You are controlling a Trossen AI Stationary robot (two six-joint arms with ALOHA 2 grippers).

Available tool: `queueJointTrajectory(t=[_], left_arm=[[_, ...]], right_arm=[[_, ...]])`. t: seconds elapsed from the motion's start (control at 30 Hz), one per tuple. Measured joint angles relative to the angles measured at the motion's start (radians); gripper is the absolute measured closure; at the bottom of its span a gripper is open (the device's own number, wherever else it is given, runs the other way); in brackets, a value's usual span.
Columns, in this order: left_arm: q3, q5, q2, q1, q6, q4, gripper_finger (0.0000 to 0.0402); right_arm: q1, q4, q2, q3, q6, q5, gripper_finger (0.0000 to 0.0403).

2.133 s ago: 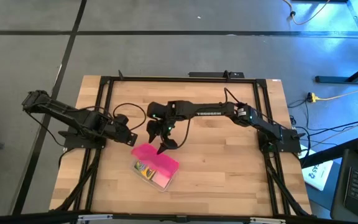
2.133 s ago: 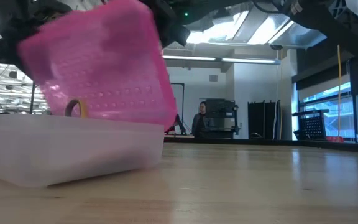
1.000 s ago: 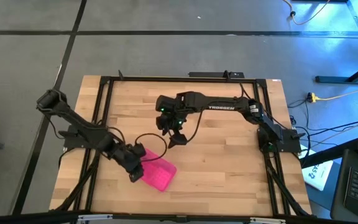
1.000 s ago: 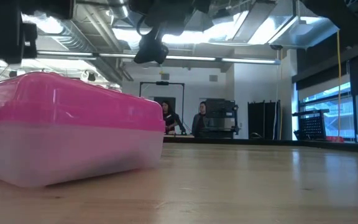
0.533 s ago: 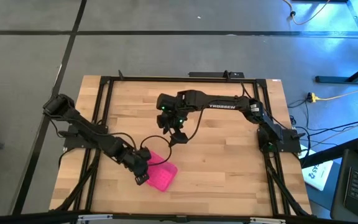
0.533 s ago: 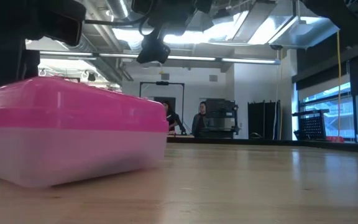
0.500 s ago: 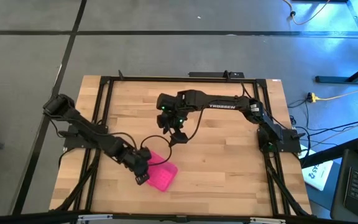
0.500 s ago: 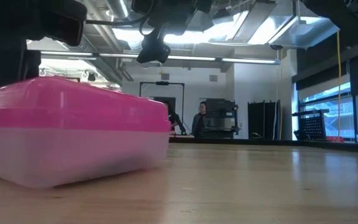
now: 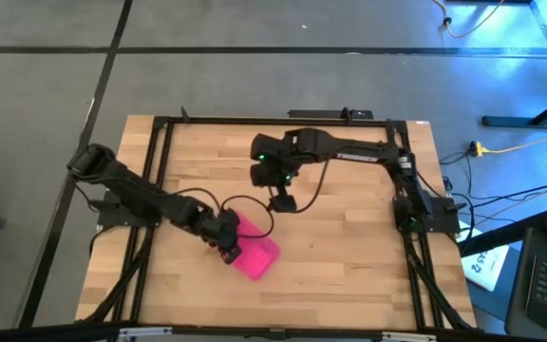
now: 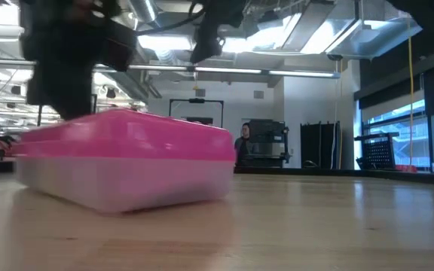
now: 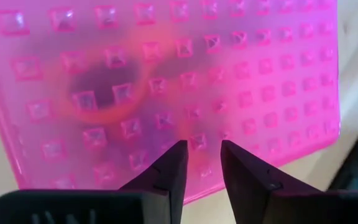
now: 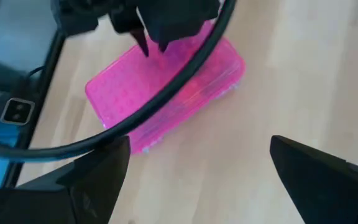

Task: Pack school essentials
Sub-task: Close the pink supply box

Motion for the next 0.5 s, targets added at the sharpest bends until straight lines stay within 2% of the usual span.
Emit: queueJointTrajectory(t=[0.2, 0.5], left_arm=[[-0.003, -0.048, 0.003, 0.109, 0.082, 0.018, 0.0304], [-0.005, -0.059, -0.004, 0.244, 0.23, 0.066, 0.0304]], right_arm=[[0.003, -0.035, -0.075, 0.001, 0.023, 0.092, 0.0017], [0.021, -0.05, -0.085, 0.001, 0.023, 0.095, 0.0017]])
